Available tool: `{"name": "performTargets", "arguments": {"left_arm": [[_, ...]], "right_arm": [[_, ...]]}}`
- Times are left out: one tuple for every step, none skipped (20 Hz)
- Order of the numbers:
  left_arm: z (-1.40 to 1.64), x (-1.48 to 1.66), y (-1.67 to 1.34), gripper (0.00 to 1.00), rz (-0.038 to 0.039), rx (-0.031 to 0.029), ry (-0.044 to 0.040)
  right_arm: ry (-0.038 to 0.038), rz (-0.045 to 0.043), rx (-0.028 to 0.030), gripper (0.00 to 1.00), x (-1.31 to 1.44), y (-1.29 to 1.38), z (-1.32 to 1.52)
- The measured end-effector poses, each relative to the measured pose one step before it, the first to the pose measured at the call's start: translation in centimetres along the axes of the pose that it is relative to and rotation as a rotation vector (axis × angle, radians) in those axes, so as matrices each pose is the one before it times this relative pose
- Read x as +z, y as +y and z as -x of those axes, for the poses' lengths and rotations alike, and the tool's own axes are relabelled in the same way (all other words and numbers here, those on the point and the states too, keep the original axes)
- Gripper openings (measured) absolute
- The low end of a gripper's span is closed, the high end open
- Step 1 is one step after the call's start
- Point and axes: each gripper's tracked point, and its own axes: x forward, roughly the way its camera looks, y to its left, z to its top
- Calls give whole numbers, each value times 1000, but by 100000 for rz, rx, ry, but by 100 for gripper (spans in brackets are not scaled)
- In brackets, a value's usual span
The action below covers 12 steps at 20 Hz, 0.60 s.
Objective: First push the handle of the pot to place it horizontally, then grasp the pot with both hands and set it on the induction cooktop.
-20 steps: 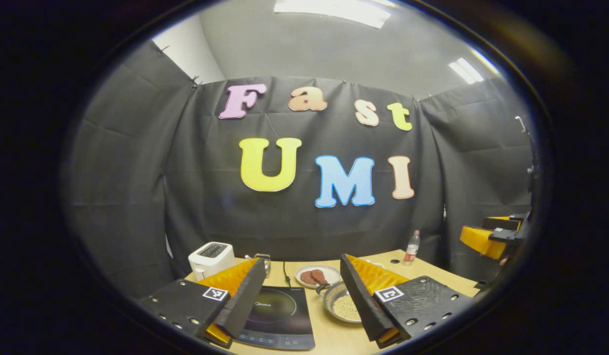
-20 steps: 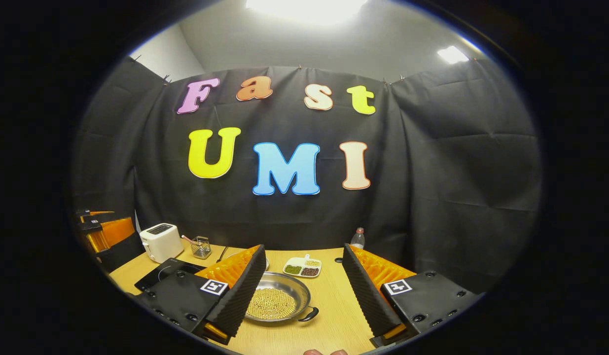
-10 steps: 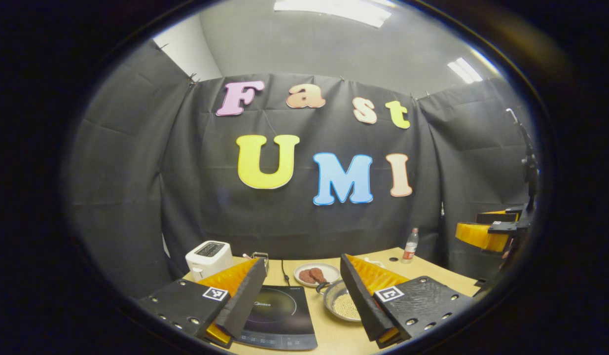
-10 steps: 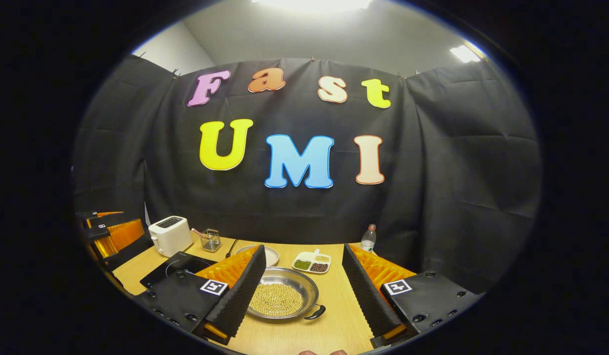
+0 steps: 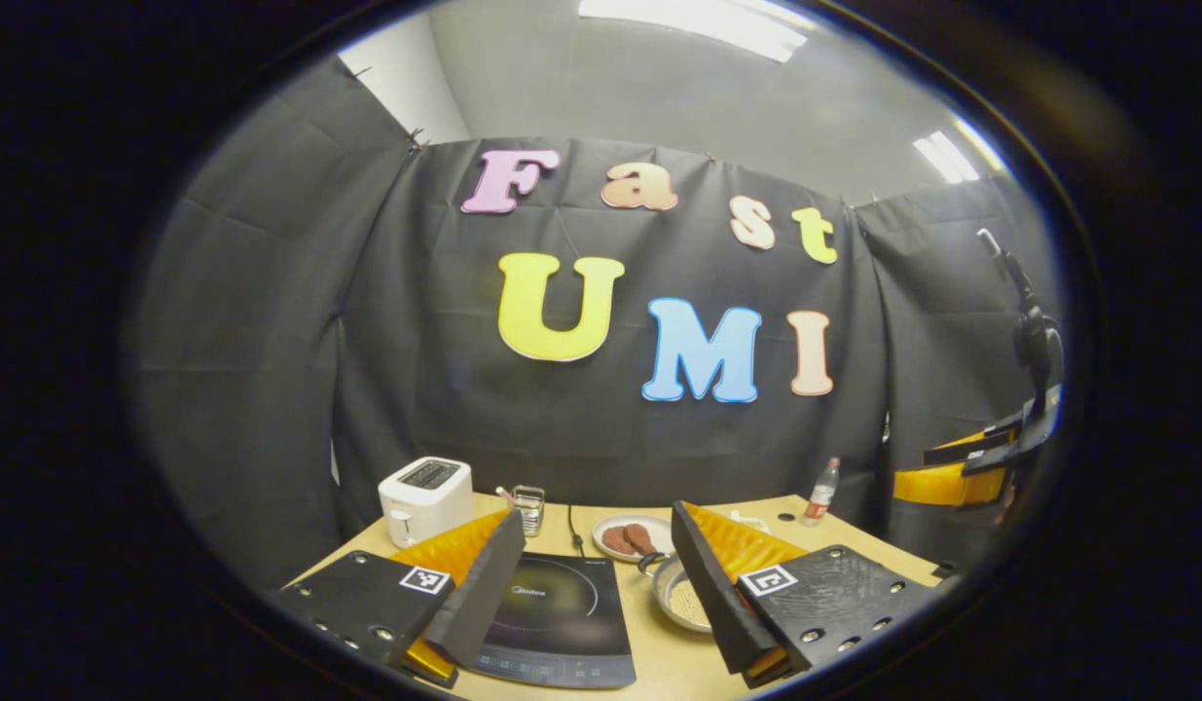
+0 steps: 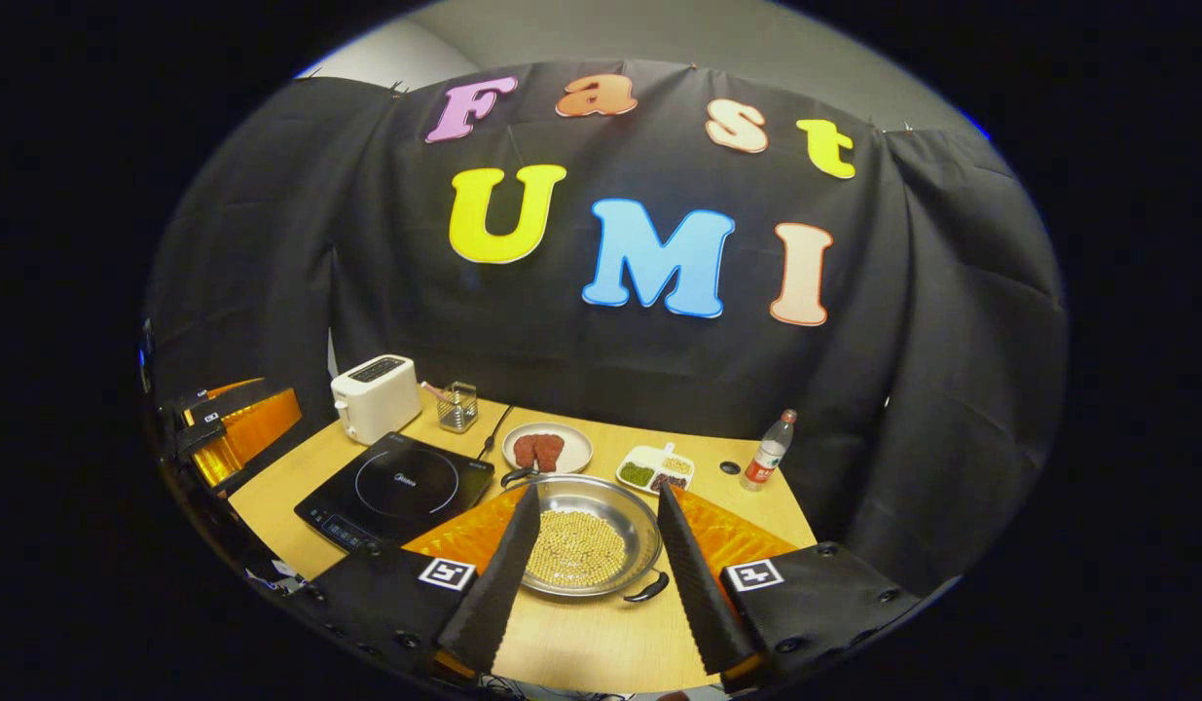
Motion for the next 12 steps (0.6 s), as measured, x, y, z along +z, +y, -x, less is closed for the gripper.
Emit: {"name": "performTargets", "arguments": {"left_arm": [[167, -504, 1018, 95, -489, 942, 1007], [303, -411, 1023, 88, -733, 1354, 1100], [222, -592, 827, 88, -911, 1454, 1386], [158, -306, 715, 88, -964, 1555, 1598], [336, -241, 523, 88, -819, 1669, 1028], [227, 222, 347, 88, -441, 1490, 140], [203, 220, 165, 88, -105, 1179, -15], [155, 1, -139, 88, 106, 779, 181], [42, 33, -373, 92, 83, 715, 291], [52, 173, -462, 88, -44, 509, 86], [39, 149, -563, 92, -79, 179, 121], [-87, -40, -837, 92, 144, 28, 668]], "right_arm": [[2418, 1084, 1525, 64, -419, 420, -182], [2175, 1250, 508, 56, -589, 66, -449], [1936, 1020, 732, 35, -450, 159, -270], [1894, 513, 549, 28, -669, 110, -308], [456, -482, 686, 12, -111, -128, -105], [788, -615, 1618, 6, -427, 142, -527], [1735, -450, 1127, 3, -597, 92, 94], [1972, -385, 2177, 2, -643, 57, -440], [1826, -748, 350, 5, -658, -475, -817], [1910, -1780, 2819, 5, -498, -131, 223], [3842, -1477, 3513, 2, -683, 106, -524], [2948, -954, 2489, 2, -888, 188, -386]]}}
